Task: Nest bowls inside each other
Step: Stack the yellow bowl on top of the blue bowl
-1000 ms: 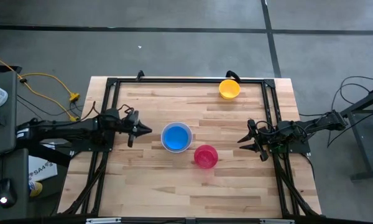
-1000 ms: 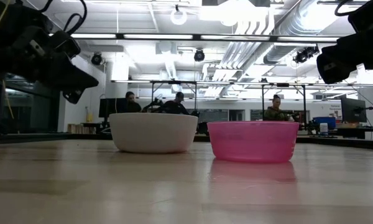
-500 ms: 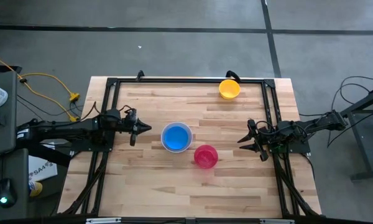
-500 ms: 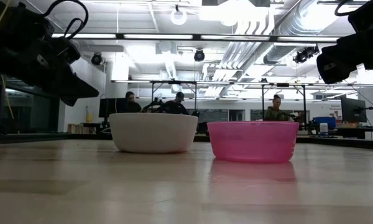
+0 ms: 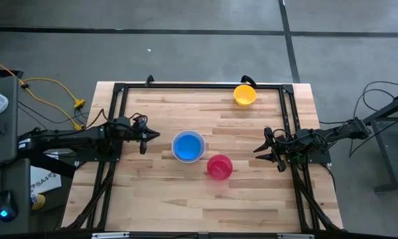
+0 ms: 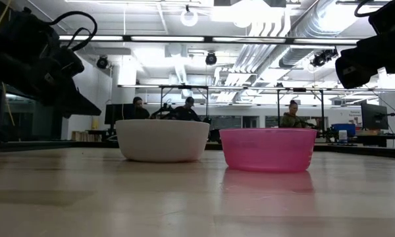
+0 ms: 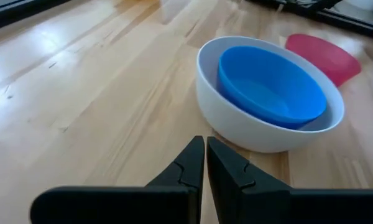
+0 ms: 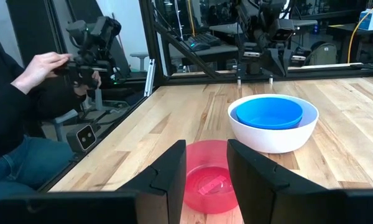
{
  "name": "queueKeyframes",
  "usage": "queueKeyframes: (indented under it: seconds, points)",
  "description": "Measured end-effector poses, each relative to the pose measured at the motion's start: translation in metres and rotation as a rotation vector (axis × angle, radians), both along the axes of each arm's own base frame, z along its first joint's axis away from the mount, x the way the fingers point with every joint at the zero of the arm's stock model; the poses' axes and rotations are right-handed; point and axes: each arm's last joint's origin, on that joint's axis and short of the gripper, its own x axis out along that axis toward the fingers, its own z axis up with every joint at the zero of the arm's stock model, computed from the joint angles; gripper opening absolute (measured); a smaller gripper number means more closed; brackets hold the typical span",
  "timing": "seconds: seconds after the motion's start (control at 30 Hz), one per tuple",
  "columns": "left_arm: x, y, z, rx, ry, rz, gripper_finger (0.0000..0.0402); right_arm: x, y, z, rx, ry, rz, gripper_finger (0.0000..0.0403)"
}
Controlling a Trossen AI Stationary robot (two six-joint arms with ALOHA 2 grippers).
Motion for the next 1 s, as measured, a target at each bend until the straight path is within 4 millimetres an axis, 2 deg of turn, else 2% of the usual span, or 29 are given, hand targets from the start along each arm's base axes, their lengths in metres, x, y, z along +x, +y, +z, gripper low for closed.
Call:
queueKeyframes:
  seconds: [1.0]
  points:
    - [-0.008, -0.003, 0.011, -0.013, -0.113, -0.032, 0.0019, 0.000, 0.000, 0.000, 0.000, 0.000, 0.000, 0.0110]
